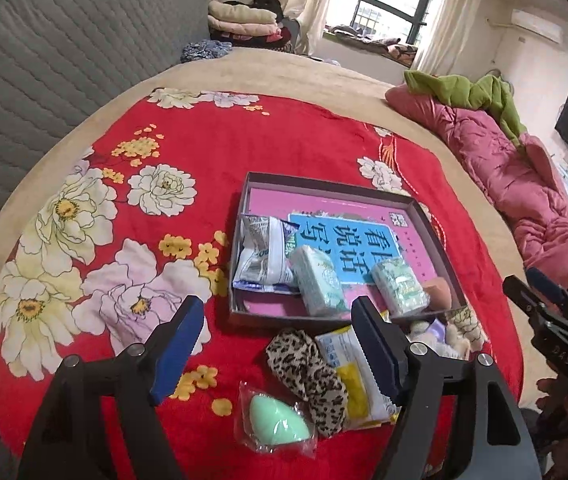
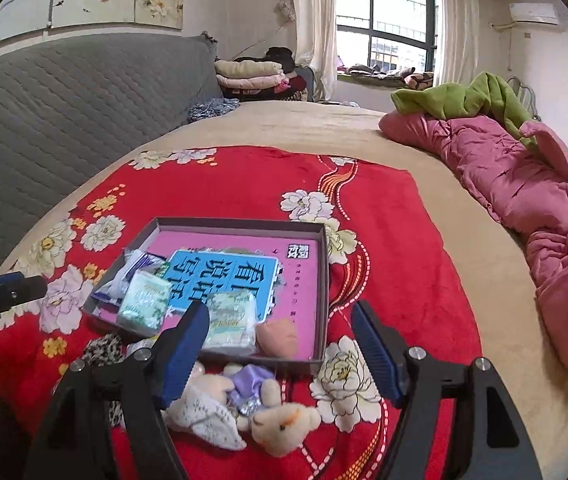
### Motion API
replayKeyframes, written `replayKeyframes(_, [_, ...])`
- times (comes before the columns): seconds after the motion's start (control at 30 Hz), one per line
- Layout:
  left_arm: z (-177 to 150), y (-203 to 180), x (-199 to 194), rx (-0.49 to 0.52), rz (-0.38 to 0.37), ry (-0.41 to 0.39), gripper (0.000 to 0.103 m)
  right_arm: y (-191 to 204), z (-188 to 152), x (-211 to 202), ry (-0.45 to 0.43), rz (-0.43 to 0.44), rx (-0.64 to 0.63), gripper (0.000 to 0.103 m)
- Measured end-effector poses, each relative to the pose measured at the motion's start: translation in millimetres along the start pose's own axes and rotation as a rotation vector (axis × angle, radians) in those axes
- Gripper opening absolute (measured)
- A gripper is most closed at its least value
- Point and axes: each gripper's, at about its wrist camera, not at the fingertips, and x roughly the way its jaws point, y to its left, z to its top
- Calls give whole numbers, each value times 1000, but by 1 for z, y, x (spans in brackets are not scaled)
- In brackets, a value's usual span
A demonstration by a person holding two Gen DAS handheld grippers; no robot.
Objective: Organize soft objects
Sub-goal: 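Withdraw both tools from the box back over the remaining items, then move the left tool toward the bagged green egg sponge while the right tool approaches the white cloth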
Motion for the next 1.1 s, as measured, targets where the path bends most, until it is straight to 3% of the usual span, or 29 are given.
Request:
replayKeyframes(0.63, [-34, -16, -23, 82, 92, 8, 78, 15, -29, -27, 35, 69, -41, 75])
replayKeyframes(1.1, [-60, -7, -27, 83, 94, 55, 78, 16, -51, -34, 57, 77, -74, 75])
